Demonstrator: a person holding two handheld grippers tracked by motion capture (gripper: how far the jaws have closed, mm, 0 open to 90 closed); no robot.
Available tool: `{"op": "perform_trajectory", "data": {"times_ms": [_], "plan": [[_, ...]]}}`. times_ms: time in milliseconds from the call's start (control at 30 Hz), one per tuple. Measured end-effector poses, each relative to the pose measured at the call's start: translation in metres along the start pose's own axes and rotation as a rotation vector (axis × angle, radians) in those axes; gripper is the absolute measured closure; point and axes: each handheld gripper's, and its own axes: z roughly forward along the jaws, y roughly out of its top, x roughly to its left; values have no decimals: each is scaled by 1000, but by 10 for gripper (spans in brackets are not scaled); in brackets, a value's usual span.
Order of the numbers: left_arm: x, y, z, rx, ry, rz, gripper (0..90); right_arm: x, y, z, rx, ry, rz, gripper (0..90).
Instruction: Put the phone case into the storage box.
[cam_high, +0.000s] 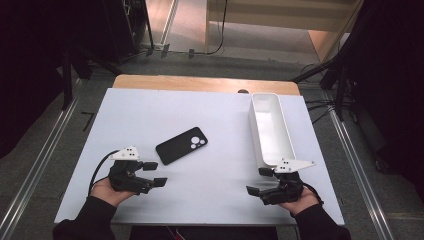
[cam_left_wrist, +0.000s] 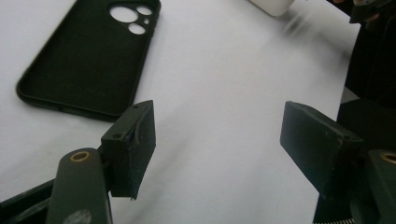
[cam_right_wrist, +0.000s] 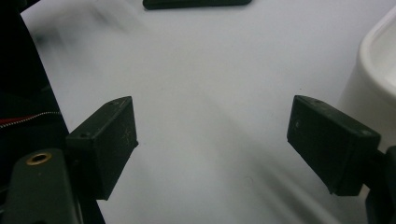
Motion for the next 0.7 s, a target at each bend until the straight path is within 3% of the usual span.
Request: {"op": "perform_trajectory", "data": {"times_ms": [433, 700], "plan": [[19, 12, 5, -2, 40, -5, 262, 0, 0, 1, 2, 3, -3, 144], [25, 22, 8, -6, 31, 0, 263, 0, 0, 1, 4, 3, -3, 144]]}}
